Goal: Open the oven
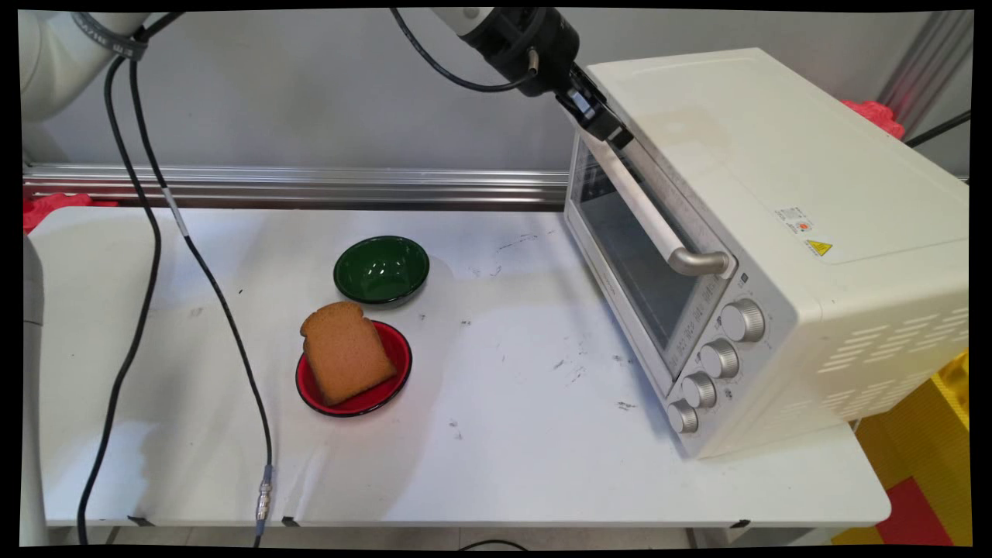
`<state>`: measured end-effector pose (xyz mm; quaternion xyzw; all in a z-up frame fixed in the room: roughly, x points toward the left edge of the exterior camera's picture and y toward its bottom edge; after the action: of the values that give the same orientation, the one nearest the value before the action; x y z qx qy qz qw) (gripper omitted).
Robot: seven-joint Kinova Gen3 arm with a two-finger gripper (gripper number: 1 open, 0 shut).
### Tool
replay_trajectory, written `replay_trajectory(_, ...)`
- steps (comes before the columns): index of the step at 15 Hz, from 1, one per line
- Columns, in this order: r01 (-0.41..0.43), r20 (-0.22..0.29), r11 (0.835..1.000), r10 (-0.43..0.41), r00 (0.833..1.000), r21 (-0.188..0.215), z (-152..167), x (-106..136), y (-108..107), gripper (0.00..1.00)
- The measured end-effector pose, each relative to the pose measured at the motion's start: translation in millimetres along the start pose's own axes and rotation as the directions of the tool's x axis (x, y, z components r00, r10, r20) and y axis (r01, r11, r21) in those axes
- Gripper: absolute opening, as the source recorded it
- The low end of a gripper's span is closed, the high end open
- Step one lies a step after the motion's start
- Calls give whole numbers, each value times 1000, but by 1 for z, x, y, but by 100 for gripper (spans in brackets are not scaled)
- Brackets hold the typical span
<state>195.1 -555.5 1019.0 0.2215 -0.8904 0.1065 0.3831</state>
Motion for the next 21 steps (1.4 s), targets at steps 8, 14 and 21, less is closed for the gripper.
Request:
replay_trajectory(8,18,16,999,-17,1000,-33,7,3,-2,0)
replay_trajectory(14,11,23,999,-10,1000,-51,16,4,-3,0)
replay_trajectory(21,-7,30,998,9,999,-62,27,-2,-4,0)
